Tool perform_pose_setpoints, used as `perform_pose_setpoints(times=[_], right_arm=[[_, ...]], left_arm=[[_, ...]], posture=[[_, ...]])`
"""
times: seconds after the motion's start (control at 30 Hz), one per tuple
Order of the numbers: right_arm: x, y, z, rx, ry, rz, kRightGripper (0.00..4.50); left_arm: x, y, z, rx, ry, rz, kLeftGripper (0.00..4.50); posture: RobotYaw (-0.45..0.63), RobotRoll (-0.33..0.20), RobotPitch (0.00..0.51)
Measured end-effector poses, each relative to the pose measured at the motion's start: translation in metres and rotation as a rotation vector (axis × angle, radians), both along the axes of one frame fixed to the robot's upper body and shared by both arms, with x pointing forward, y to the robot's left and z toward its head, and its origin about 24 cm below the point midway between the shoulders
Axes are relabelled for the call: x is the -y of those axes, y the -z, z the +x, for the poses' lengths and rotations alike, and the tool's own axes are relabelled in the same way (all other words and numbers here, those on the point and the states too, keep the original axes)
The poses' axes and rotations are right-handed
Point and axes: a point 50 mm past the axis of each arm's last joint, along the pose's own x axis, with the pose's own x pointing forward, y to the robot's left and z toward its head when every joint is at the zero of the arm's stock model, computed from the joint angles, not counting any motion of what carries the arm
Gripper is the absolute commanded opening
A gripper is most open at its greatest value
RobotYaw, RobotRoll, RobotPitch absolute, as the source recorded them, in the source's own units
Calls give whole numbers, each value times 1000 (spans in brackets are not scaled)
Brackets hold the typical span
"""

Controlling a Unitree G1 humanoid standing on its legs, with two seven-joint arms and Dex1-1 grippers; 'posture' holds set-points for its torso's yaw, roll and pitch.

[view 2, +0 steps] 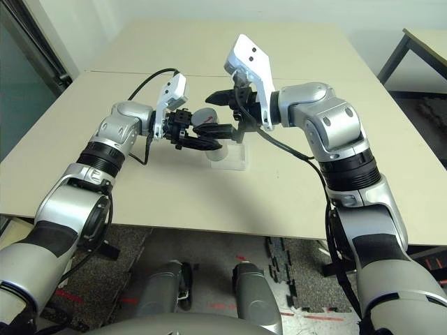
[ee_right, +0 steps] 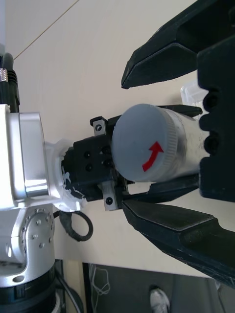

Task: Pour the medicine from the bottle into the box.

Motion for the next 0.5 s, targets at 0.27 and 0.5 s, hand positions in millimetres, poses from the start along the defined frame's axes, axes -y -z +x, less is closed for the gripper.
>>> perform_pose_setpoints(times=[0.27,0.5], right_arm=[[1,7,8,-9,41,-19,4500],[2,7,9,-1,43,-12,4500]], left_arm=[[3,-1,-1,-1,8,-4,2672],[5,-4,-2,8,6,-4,2672]], posture=[[-48,0,81],[-49,0,79]])
